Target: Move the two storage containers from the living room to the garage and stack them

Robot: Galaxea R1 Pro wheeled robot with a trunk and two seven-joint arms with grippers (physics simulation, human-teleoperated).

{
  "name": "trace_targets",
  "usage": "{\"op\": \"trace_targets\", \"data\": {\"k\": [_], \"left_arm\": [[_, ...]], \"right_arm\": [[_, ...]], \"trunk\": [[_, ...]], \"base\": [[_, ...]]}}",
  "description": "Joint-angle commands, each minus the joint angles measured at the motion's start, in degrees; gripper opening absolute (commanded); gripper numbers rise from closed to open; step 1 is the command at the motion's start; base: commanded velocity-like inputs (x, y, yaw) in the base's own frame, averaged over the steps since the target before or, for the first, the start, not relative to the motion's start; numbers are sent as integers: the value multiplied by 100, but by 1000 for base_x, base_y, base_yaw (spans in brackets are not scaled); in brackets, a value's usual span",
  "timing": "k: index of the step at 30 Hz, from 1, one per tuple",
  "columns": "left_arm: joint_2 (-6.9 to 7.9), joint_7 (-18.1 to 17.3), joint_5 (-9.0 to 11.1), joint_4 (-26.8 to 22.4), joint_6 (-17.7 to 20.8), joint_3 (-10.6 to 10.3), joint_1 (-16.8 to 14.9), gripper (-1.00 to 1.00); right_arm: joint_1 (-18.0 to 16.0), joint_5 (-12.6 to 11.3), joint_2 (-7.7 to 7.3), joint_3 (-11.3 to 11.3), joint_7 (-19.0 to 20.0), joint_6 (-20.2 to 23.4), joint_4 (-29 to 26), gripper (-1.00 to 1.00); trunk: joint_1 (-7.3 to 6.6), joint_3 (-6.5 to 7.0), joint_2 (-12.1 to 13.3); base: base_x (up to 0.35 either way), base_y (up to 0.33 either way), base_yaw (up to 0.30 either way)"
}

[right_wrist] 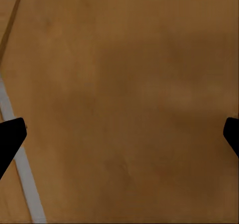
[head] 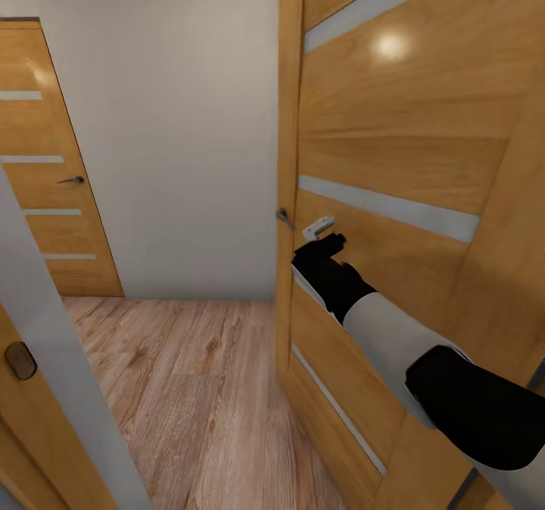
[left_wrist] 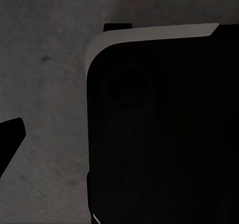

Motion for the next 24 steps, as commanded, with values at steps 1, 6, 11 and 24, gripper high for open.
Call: {"op": "trace_targets", "data": {"k": [1,6,11,24], "left_arm": [[0,6,0,-10,-9,0,1,100],[-2,6,0,-10,-8,0,1,100],[-6,6,0,-10,-11,-1,1,100],[-7,6,6,-10,-10,-2,3,100]], "right_arm": [[-14,-14,0,8,-54,28,103,100],[-20,-20,0,-1,-55,1,151,100],[-416,-58,0,-40,-31,-352,841,100],[-504,-71,0,-64,4,-473,940,100]], "trunk": [[0,-6,-2],[0,-6,-2],[0,-6,-2],[0,-6,-2]], "base": [[0,0,0],[0,0,0],[0,0,0],[0,0,0]]}}
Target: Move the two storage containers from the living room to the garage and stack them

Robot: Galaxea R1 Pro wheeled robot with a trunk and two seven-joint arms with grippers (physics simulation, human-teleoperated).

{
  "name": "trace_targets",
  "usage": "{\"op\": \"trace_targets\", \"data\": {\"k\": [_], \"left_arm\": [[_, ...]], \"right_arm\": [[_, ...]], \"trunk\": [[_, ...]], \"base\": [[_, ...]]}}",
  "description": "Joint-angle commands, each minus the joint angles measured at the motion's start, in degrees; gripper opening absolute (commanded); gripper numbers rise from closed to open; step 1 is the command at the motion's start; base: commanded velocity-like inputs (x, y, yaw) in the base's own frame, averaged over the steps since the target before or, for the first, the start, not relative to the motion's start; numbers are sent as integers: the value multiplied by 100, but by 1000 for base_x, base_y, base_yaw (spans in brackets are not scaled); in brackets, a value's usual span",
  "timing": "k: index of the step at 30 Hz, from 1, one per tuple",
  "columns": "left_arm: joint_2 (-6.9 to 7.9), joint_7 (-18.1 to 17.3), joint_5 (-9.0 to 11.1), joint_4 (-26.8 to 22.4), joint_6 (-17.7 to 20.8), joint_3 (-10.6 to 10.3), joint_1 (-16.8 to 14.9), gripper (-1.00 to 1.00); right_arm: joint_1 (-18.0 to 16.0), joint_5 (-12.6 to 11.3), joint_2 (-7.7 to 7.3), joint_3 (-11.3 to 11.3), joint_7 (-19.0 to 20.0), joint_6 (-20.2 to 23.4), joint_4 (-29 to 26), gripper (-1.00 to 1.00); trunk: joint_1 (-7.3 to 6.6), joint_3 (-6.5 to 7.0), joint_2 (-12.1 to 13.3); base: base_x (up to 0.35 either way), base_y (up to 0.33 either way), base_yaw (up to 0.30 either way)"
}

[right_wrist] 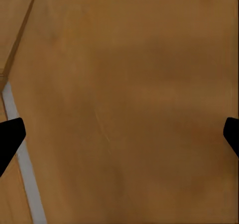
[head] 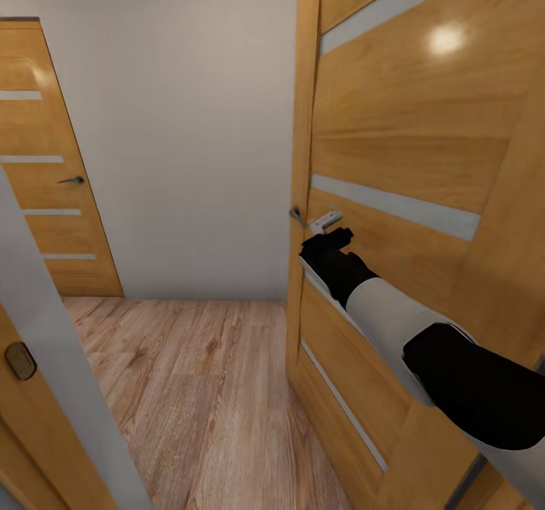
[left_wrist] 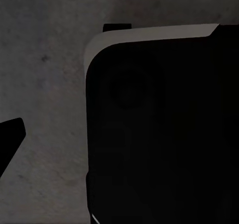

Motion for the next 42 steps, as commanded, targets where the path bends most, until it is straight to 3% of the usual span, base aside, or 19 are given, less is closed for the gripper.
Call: {"op": "trace_targets", "data": {"k": [1,6,13,17,22,42], "left_arm": [[0,6,1,-7,-10,-1,2,100],[0,7,2,-7,-10,-1,0,100],[0,13,2,-7,-8,-1,1,100],[0,14,2,-7,-7,-1,-1,100],[2,13,2,-7,-8,-1,1,100],[9,10,19,-7,-6,15,0,100]], "right_arm": [[-7,-47,0,37,-30,39,-124,100],[-3,-157,0,25,16,114,-686,100],[105,-960,0,19,471,141,-1274,100],[194,-1191,0,17,999,98,-1375,100],[219,-1250,0,11,1311,88,-1404,100],[246,-1268,0,15,1410,62,-1406,100]], "trunk": [[0,-6,-3],[0,-6,-3],[0,-6,-3],[0,-6,-3],[0,-6,-3],[0,-6,-3]], "base": [[0,0,0],[0,0,0],[0,0,0],[0,0,0],[0,0,0],[14,0,0]]}}
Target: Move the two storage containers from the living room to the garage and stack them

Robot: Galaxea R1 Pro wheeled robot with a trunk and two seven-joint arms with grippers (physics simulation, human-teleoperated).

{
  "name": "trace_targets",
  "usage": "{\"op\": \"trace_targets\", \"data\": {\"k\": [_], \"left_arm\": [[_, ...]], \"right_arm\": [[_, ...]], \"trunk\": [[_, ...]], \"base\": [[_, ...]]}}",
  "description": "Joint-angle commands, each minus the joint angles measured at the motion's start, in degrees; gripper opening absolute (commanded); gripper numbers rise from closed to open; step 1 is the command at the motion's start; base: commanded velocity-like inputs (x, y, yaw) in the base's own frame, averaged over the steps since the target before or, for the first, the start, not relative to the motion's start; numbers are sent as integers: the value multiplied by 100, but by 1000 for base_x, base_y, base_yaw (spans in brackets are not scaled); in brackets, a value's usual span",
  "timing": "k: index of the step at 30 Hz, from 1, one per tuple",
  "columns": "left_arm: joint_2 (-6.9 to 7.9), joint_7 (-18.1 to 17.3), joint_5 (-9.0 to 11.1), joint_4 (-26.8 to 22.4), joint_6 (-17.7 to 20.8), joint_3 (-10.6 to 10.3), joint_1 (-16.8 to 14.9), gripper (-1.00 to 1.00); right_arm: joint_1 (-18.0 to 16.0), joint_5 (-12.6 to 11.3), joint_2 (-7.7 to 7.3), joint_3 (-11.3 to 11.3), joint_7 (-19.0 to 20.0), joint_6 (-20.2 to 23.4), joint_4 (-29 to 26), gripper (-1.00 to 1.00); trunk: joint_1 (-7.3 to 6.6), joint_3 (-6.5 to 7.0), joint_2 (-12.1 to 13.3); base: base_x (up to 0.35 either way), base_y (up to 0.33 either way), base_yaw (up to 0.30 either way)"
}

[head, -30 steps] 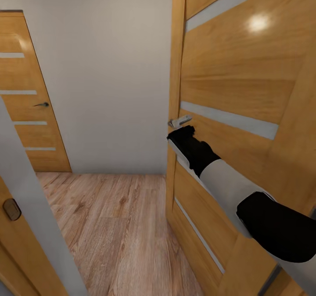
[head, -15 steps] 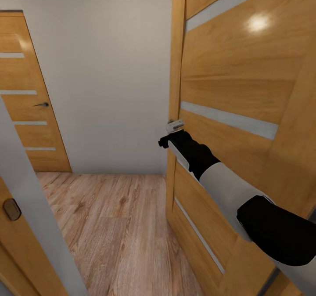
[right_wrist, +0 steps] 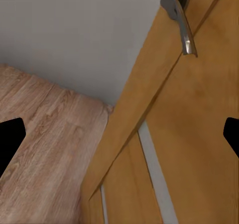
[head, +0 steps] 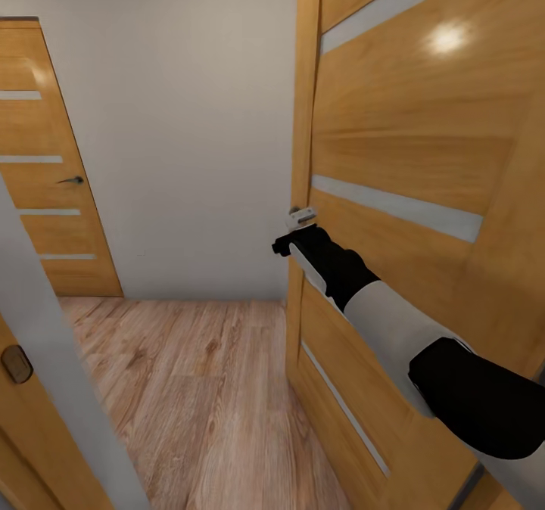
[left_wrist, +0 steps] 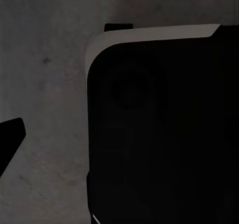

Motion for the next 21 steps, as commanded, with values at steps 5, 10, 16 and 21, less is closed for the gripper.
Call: {"op": "trace_targets", "data": {"k": [5,10,16,21], "left_arm": [[0,2,-22,-7,-16,-14,5,100],[0,2,-29,-7,-12,-16,3,100],[0,2,-33,-7,-12,-16,4,100],[0,2,-33,-7,-15,-16,4,100]], "right_arm": [[60,-20,0,68,-84,4,-8,100],[65,3,0,92,-96,14,-14,100],[66,17,0,106,-128,49,-19,100],[66,143,0,110,-804,85,1,100]], "trunk": [[2,-5,-3],[2,-5,-3],[2,-5,-3],[2,-5,-3]], "base": [[286,0,0],[316,0,0],[87,0,0],[5,0,0]]}}
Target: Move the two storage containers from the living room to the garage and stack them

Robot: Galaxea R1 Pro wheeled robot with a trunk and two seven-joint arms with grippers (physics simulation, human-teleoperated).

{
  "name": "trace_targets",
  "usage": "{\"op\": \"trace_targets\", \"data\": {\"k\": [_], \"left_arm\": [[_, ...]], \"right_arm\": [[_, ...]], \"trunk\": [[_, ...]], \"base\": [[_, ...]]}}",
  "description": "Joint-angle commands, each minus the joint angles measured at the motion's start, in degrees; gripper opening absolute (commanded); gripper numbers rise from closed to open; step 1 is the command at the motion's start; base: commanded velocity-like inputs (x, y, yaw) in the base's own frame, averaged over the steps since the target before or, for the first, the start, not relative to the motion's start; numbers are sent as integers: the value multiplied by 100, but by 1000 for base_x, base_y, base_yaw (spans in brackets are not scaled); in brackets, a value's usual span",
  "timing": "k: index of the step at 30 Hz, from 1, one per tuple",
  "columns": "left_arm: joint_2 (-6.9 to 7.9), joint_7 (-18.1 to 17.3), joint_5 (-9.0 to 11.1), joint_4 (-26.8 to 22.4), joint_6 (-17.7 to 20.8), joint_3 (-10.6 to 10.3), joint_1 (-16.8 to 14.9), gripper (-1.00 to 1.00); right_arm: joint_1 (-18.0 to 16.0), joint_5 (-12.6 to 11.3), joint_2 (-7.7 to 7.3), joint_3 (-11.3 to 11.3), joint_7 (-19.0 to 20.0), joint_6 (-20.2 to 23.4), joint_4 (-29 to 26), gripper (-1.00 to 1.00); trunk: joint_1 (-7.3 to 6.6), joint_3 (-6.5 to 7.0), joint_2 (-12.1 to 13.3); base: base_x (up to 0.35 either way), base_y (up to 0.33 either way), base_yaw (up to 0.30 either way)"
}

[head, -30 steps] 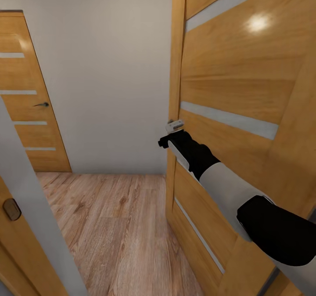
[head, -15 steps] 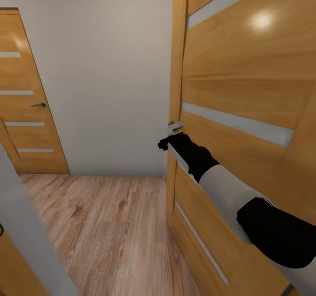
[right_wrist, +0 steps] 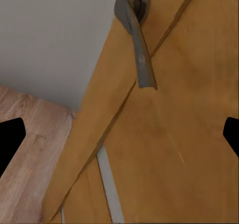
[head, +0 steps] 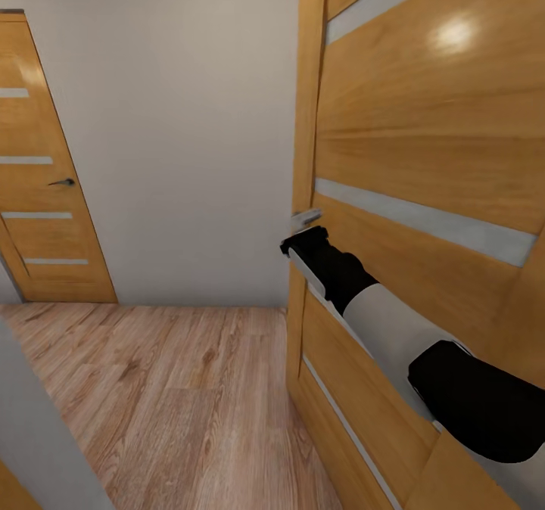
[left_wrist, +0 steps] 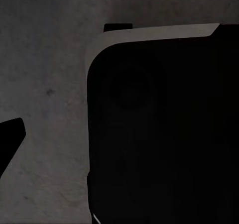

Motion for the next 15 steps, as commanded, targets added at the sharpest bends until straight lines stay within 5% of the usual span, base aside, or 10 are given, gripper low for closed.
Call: {"op": "trace_targets", "data": {"k": [1,6,12,15], "left_arm": [[0,6,-2,-7,-11,-2,1,100],[0,6,-1,-17,-14,-2,4,100],[-5,6,0,-63,-11,-2,1,100],[-7,6,3,-68,-9,-2,0,100]], "right_arm": [[-7,-46,0,21,-141,16,9,100],[-7,-5,0,25,-850,49,420,100],[-7,24,0,29,-929,57,595,100],[-7,240,0,30,-942,55,747,100]], "trunk": [[0,-5,-3],[0,-5,-3],[0,-5,-3],[0,-5,-3]], "base": [[1,0,0],[0,0,0],[0,0,0],[0,0,0]]}}
